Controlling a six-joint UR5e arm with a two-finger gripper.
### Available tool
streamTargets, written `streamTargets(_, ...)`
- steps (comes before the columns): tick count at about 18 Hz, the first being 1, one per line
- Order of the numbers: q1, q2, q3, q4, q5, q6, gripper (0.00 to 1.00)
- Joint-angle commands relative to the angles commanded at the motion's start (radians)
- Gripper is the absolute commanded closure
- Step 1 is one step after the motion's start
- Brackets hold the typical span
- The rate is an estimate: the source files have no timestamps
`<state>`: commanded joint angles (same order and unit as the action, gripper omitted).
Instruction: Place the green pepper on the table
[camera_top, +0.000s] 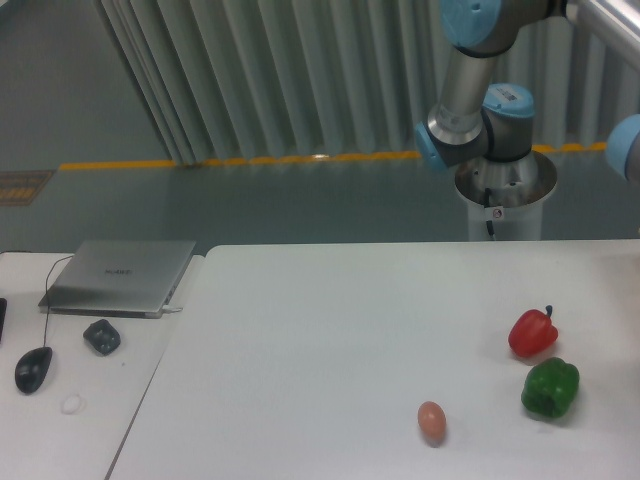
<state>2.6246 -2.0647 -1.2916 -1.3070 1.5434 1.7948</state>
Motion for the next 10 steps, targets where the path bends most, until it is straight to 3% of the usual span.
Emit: streamTargets(10,0.000,0.009,-0.020,0.000,-0.017,-0.002,0.00)
